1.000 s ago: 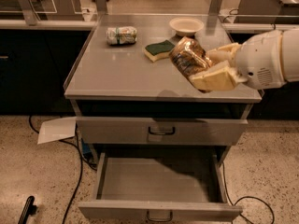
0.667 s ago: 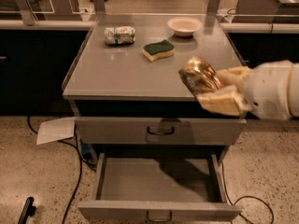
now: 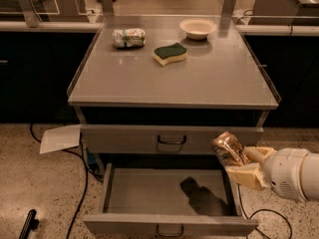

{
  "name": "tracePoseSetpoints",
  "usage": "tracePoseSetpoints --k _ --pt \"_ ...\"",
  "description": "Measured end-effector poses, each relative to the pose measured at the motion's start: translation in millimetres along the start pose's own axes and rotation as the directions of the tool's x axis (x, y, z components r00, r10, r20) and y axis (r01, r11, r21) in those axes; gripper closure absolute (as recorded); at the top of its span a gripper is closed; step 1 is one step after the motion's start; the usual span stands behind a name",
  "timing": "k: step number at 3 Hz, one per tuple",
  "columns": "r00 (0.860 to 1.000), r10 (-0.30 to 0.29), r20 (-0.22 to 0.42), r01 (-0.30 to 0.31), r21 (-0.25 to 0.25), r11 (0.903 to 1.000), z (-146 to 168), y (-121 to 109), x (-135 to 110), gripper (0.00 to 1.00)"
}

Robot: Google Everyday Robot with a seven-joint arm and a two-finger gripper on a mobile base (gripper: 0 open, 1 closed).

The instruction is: Place orange can into middle drawer

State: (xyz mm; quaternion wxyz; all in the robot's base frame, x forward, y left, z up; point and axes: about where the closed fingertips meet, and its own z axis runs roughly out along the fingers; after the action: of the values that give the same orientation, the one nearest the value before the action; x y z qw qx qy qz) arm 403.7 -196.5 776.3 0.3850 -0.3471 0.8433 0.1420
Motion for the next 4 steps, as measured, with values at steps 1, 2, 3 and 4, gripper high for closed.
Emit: tracePoseSetpoints --k 1,2,3,4 --pt "1.000 0.000 0.000 0.000 0.000 1.0000 0 0 0 1.00" --pt "1.000 0.026 0.002 -0.026 -0.047 0.9986 24 10 10 1.00" --pt "0.997 0.067 -0.037 -0.071 -0.099 0.9926 71 14 34 1.00" --pt "0.989 0.095 -0.117 -0.111 -0.142 0.9836 120 20 61 1.00"
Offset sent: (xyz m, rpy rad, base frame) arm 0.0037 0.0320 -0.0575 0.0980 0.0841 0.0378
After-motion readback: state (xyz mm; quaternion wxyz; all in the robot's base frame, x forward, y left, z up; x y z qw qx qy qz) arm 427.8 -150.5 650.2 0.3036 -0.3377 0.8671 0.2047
